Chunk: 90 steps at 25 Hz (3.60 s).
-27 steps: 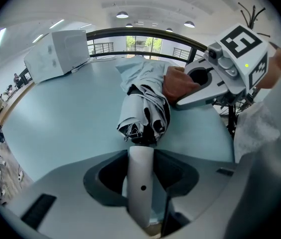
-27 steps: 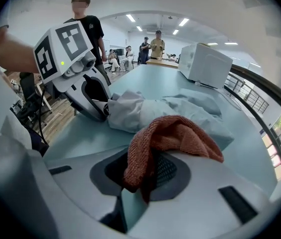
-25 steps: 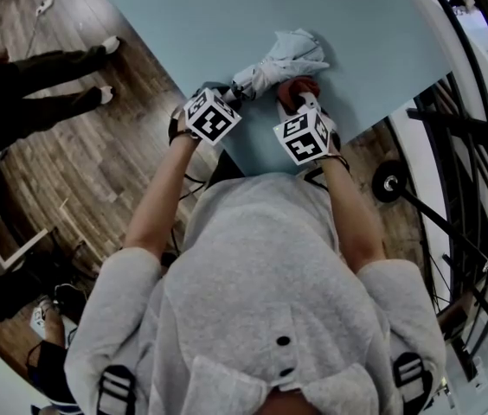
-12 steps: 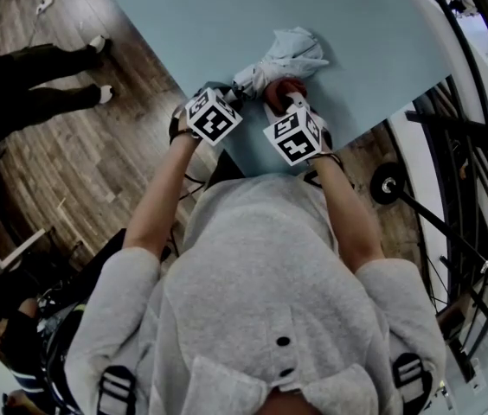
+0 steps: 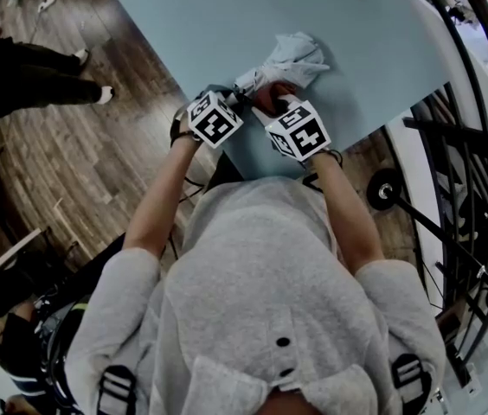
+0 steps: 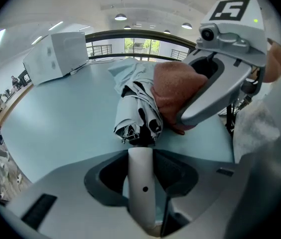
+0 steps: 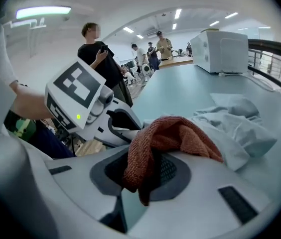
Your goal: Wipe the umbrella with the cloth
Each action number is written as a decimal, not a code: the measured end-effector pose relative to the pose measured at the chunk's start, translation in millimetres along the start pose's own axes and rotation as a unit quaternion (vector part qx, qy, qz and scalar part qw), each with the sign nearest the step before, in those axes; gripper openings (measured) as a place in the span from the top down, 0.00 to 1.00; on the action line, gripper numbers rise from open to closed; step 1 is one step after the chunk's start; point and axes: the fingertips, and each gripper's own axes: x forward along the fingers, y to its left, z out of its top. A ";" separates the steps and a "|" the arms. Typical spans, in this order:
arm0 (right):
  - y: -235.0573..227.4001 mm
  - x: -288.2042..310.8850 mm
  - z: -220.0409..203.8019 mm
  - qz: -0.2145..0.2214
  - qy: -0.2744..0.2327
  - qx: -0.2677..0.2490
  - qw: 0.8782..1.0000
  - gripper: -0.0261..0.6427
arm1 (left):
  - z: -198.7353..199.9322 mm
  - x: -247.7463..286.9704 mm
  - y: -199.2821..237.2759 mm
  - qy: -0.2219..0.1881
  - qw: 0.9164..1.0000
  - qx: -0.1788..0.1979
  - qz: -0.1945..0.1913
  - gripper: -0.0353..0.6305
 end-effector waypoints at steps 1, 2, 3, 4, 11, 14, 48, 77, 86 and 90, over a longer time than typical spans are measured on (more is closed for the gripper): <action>-0.2 -0.8 3.5 0.007 -0.005 0.010 1.000 0.84 | 0.0 0.1 -0.2 -0.001 1.000 0.000 0.000 0.70; -0.5 -1.5 6.6 0.013 -0.009 0.019 1.000 0.84 | 0.1 0.1 -0.6 -0.001 1.000 0.000 -0.001 0.70; -0.7 -2.3 9.4 0.018 -0.013 0.029 0.999 0.84 | 0.1 -0.1 -1.1 -0.001 1.000 0.001 -0.001 0.70; -0.9 -3.1 12.5 0.024 -0.017 0.038 0.999 0.84 | 0.1 -0.2 -1.4 -0.001 1.000 0.001 -0.001 0.70; -5.7 -6.6 37.6 0.062 -0.060 0.109 0.990 0.84 | 1.4 1.8 -4.1 0.004 1.000 0.003 -0.005 0.70; -8.7 -6.1 50.9 0.076 -0.090 0.158 0.980 0.84 | 0.3 0.4 -5.2 0.000 1.000 0.004 -0.005 0.70; -174.2 -94.0 66.1 -0.085 -0.288 0.411 0.861 0.84 | -4.9 1.6 -2.5 -0.001 1.000 -0.008 -0.007 0.71; -228.3 -141.4 72.0 -0.300 -0.134 0.081 0.941 0.84 | -4.8 1.3 -3.1 -0.005 1.000 -0.007 -0.009 0.71; -209.0 -107.5 80.2 -0.281 -0.058 -0.031 0.957 0.84 | -4.4 0.8 -2.4 -0.007 1.000 -0.006 -0.007 0.71; -187.5 -78.5 76.0 -0.234 -0.020 -0.063 0.970 0.84 | -4.5 -0.3 -1.2 -0.008 1.000 -0.006 -0.005 0.71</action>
